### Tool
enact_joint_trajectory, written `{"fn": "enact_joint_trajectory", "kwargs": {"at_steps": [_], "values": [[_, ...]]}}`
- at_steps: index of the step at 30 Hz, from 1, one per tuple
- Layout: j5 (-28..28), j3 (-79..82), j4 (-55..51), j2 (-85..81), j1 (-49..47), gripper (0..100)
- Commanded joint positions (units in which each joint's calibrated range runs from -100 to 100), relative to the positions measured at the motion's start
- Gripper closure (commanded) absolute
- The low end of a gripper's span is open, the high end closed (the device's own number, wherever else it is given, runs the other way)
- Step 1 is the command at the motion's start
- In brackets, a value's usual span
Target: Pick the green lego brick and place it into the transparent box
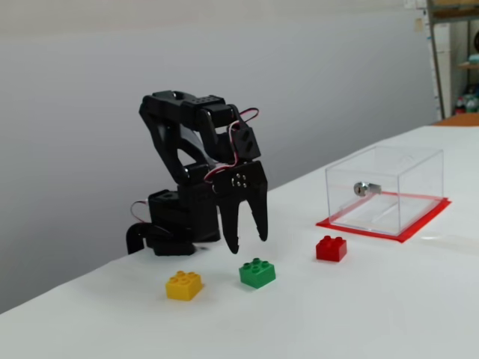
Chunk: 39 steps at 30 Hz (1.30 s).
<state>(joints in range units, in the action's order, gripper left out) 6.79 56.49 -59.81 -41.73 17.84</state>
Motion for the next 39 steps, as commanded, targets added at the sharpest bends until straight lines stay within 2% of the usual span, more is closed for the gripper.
{"fn": "enact_joint_trajectory", "kwargs": {"at_steps": [1,7,15,39], "values": [[0.0,-0.2,0.5,1.7,0.5,65],[0.4,-1.3,1.1,7.7,-0.9,64],[0.5,-1.2,7.8,10.6,-1.3,64],[-0.1,-0.7,13.6,21.2,-0.5,64]]}}
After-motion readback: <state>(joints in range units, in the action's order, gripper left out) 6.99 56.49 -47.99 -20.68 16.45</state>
